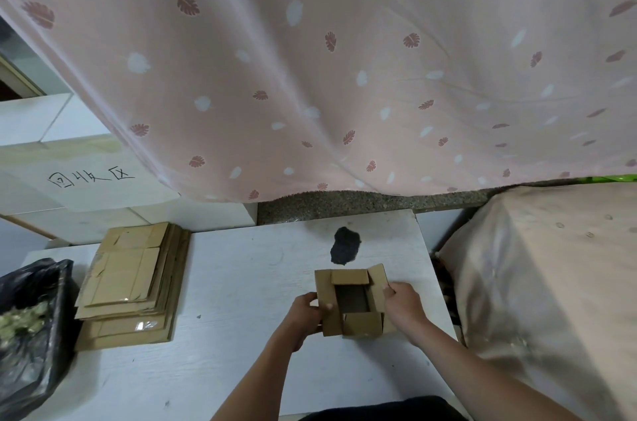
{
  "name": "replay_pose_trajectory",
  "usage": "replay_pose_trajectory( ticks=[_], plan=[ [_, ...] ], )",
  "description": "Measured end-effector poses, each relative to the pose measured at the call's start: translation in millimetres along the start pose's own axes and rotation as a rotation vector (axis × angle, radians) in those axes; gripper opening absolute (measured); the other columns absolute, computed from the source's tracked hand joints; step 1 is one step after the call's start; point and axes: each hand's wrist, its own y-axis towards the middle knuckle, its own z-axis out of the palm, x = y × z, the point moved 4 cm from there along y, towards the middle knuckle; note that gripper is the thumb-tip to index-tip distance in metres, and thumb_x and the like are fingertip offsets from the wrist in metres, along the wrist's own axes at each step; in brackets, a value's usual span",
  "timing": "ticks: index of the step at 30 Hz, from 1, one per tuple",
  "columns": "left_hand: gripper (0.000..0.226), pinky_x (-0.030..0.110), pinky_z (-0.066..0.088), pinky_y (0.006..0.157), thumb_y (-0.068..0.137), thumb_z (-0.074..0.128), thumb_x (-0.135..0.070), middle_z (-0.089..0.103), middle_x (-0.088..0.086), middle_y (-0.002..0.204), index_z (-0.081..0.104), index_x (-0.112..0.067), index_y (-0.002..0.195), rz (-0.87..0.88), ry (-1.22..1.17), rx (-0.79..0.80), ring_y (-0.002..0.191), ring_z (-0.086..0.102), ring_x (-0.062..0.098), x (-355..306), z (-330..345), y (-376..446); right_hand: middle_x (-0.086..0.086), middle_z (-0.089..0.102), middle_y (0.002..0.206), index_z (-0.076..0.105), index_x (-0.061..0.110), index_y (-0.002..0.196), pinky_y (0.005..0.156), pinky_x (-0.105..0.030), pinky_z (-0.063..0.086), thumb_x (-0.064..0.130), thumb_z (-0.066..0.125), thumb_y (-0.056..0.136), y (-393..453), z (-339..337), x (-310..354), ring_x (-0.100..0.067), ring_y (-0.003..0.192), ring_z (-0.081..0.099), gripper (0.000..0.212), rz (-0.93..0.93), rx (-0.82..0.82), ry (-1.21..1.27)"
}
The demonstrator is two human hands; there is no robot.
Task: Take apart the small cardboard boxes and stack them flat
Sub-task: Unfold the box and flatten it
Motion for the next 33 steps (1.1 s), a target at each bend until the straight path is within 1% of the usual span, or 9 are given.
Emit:
replay_pose_trajectory(
  ticks=[5,10,12,15,17,22,28,31,33],
  plan=[
    [0.099,0.044,0.043,0.108,0.08,0.083,-0.032,0.039,0.006,0.151,0.021,-0.029,0.157,0.212,0.445,-0.145,0.139,0.041,0.029,-33.0,-6.1,4.5,0.008,0.048,0.065,0.043,0.023,0.07,0.049,-0.02,0.028,0.027,0.044,0.105,3.4,-7.8,32.1,-0.006,0.058,0.045,0.034,-0.285,-0.04,-0.436],
    [0.093,0.04,0.05,0.103,0.082,0.074,-0.052,0.048,0.007,0.149,0.026,-0.024,0.156,0.143,0.572,-0.087,0.131,0.05,0.028,-44.6,5.3,8.8,0.0,0.065,0.099,0.066,0.019,0.1,0.072,-0.028,0.042,0.034,0.052,0.101,5.8,-8.5,58.3,-0.02,0.099,0.059,0.02,-0.496,0.027,-0.543],
    [0.093,0.035,0.05,0.1,0.084,0.072,-0.054,0.046,0.009,0.151,0.025,-0.018,0.156,0.079,0.596,-0.056,0.132,0.049,0.028,-37.8,12.3,10.6,-0.001,0.057,0.129,0.055,0.021,0.133,0.092,-0.033,0.045,0.045,0.06,0.095,5.8,-11.9,54.9,-0.022,0.122,0.051,0.045,-0.472,-0.103,-0.516],
    [0.076,0.019,0.05,0.073,0.088,0.067,-0.051,0.054,0.007,0.136,0.037,-0.013,0.147,0.055,0.608,-0.068,0.105,0.056,0.017,-28.5,21.1,13.6,-0.014,0.035,0.148,0.017,0.017,0.153,0.101,-0.044,0.045,0.057,0.073,0.08,8.1,-12.3,21.3,-0.034,0.132,0.044,0.101,-0.06,-0.108,-0.283],
    [0.06,0.013,0.044,0.057,0.091,0.065,-0.045,0.058,0.003,0.118,0.045,-0.012,0.137,0.073,0.617,-0.087,0.087,0.054,0.01,-28.1,25.7,13.6,-0.017,0.042,0.146,0.01,0.013,0.153,0.099,-0.039,0.049,0.05,0.077,0.08,8.9,-3.1,2.4,-0.034,0.129,0.05,0.106,0.103,0.039,-0.083],
    [0.038,0.041,0.054,0.096,0.099,0.05,-0.028,0.06,0.01,0.127,0.044,-0.016,0.134,0.102,0.541,-0.077,0.11,0.06,0.025,-30.4,33.6,12.1,-0.005,0.059,0.129,0.028,0.023,0.148,0.091,-0.034,0.054,0.032,0.069,0.088,8.7,4.4,2.6,-0.025,0.115,0.06,0.073,0.021,0.089,-0.03],
    [0.032,0.041,0.059,0.09,0.104,0.039,-0.038,0.066,0.007,0.119,0.067,-0.03,0.118,0.078,0.243,0.023,0.105,0.064,0.023,-30.3,15.8,11.7,-0.011,0.055,0.117,0.049,0.029,0.124,0.082,-0.047,0.06,0.011,0.045,0.099,10.5,-11.2,-1.1,-0.029,0.102,0.059,0.031,0.177,0.083,0.464],
    [0.024,0.039,0.05,0.104,0.1,0.046,-0.048,0.064,-0.003,0.125,0.069,-0.053,0.102,0.096,0.337,0.066,0.115,0.059,0.019,-32.4,13.8,9.6,-0.018,0.059,0.117,0.053,0.016,0.105,0.078,-0.046,0.061,0.018,0.049,0.096,10.5,-10.9,-5.1,-0.039,0.099,0.067,0.01,0.269,0.1,0.752],
    [0.023,0.033,0.04,0.108,0.096,0.044,-0.06,0.06,-0.011,0.132,0.065,-0.063,0.107,0.151,0.434,0.1,0.119,0.054,0.015,-29.7,13.3,8.5,-0.018,0.064,0.107,0.056,0.009,0.102,0.077,-0.044,0.061,0.033,0.053,0.094,15.1,-11.4,-9.2,-0.038,0.091,0.071,0.025,0.325,0.095,0.866]
  ],
)
